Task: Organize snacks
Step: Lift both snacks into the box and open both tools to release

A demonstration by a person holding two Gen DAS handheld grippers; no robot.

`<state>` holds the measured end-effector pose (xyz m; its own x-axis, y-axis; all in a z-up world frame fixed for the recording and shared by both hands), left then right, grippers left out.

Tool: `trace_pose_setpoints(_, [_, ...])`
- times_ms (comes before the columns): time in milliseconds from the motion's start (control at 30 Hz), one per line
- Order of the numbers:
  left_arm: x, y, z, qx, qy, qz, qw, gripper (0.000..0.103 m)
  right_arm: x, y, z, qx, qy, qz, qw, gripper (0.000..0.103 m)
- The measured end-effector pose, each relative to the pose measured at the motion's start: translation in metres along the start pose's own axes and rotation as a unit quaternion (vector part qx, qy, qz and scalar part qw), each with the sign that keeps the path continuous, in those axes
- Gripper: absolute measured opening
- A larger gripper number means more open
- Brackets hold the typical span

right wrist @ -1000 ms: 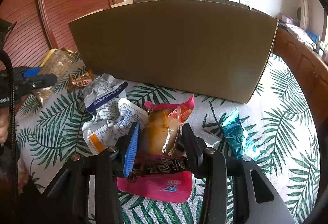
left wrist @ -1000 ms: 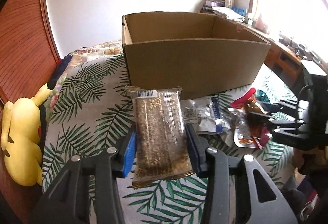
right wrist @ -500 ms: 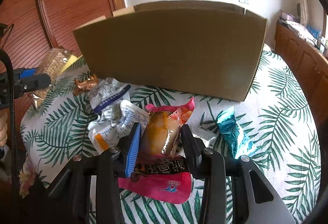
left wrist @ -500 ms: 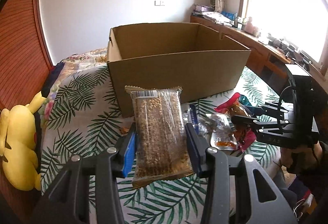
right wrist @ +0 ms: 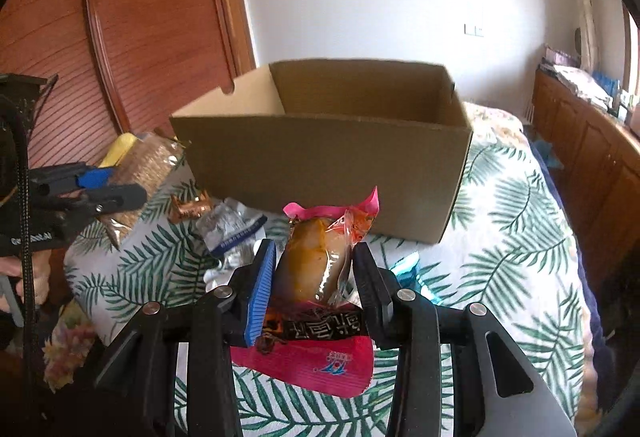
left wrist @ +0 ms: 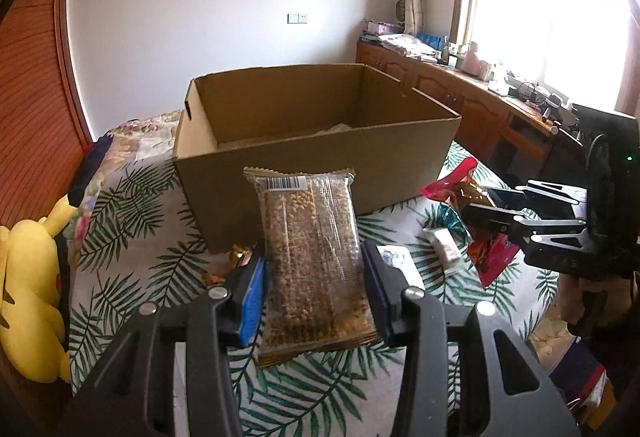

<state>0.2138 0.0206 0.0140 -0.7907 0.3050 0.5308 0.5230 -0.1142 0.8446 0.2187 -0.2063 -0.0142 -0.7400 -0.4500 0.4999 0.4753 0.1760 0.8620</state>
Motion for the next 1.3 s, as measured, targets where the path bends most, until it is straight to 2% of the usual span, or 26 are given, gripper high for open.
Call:
trace_pose_setpoints(500, [-0.008,0.038,-0.002,0.000,0.005,-0.026,0.9996,0.044,0.016,0.045,-0.009,0.010,-0.009,-0.031,0.999,0.039])
trace_pose_setpoints(1300, [-0.059,0.080,0.027,0.015,0.033,0.002,0.9993,0.044,-0.019,0.089,-0.022,0.013,-0.035,-0.018,0.999,0.040])
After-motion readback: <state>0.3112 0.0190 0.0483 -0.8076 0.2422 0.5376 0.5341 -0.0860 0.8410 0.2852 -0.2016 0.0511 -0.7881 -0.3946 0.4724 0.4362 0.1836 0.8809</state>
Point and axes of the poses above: each gripper's, at about its wrist camera, not at the fingertips, and x roughly against the way its jaws point, z to its left, y to its top, the point moved 2 cm from there along -x, roughly the way its jaws point, and after that the axes turned 7 degrees about -z, right-handed, at the moved point
